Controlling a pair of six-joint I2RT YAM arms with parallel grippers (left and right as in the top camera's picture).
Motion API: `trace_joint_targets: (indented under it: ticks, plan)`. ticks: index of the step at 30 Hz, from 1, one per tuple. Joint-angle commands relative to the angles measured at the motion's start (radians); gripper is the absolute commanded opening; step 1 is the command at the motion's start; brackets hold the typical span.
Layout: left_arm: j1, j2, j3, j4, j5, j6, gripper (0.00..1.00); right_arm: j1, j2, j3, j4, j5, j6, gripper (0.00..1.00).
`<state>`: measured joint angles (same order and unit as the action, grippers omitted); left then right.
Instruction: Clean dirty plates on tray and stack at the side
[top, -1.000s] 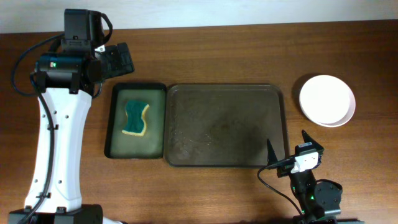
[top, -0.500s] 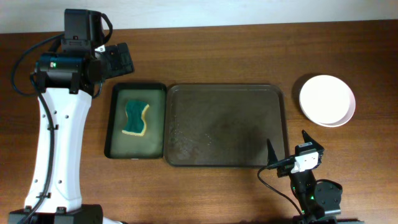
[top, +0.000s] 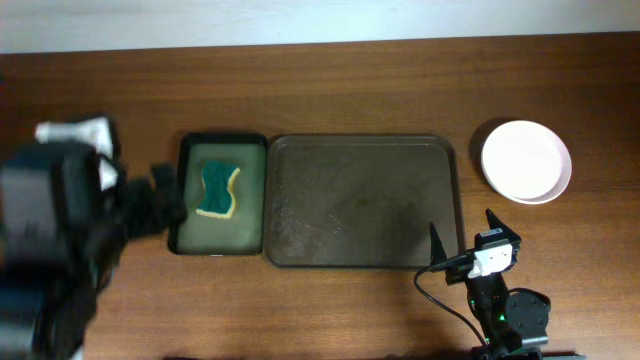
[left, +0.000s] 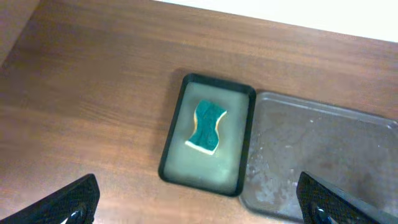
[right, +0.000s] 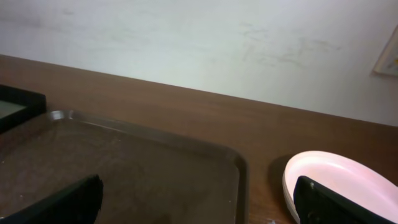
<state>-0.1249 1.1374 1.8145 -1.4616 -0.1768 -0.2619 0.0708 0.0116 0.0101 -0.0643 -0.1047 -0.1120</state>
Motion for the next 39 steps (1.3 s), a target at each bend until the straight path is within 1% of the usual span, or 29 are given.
trace_joint_targets:
  ticks: [1,3,5,9,10,12,16,17,19,21,25,31,34,39]
  plan:
    - [0.001,-0.136,-0.163,0.013,-0.004,-0.003,0.99,-0.006,-0.008,-0.005,-0.007,0.012,0.005,0.98]
    - [0.001,-0.230,-0.261,0.057,-0.003,-0.003,1.00,-0.006,-0.008,-0.005,-0.007,0.012,0.005,0.98]
    - [0.001,-0.334,-0.373,0.133,0.006,-0.003,1.00,-0.006,-0.008,-0.005,-0.007,0.012,0.005,0.98]
    - [0.001,-0.531,-0.601,0.312,0.008,-0.055,0.99,-0.006,-0.008,-0.005,-0.007,0.012,0.005,0.98]
    - [0.001,-0.605,-0.693,0.414,0.008,-0.090,0.99,-0.006,-0.008,-0.005,-0.007,0.012,0.005,0.98]
    - [0.001,-0.686,-0.803,0.579,0.018,-0.139,0.99,-0.006,-0.008,-0.005,-0.007,0.012,0.005,0.98]
    - [0.001,-0.801,-0.988,0.950,0.089,-0.142,0.99,-0.006,-0.008,-0.005,-0.007,0.012,0.005,0.98]
    - [0.001,-0.834,-1.047,1.082,0.109,-0.142,0.99,-0.006,-0.008,-0.005,-0.007,0.012,0.005,0.98]
    - [0.001,-0.884,-1.135,1.272,0.130,-0.142,0.99,-0.006,-0.008,-0.005,-0.007,0.012,0.005,0.98]
    - [0.001,-0.922,-1.197,1.378,0.129,-0.142,0.99,-0.006,-0.008,-0.005,-0.007,0.012,0.005,0.98]
    - [0.001,-1.003,-1.320,1.501,0.129,-0.142,0.99,-0.006,-0.008,-0.005,-0.007,0.012,0.005,0.98]
    - [0.018,-1.130,-1.504,1.595,0.121,-0.142,0.99,-0.006,-0.008,-0.005,-0.007,0.012,0.005,0.98]
    - [0.046,-1.132,-1.571,1.648,0.130,-0.142,0.99,-0.006,-0.008,-0.005,-0.007,0.012,0.005,0.98]
    - [0.068,-1.132,-1.683,1.656,0.132,-0.142,0.99,-0.006,-0.008,-0.005,-0.007,0.012,0.005,0.98]
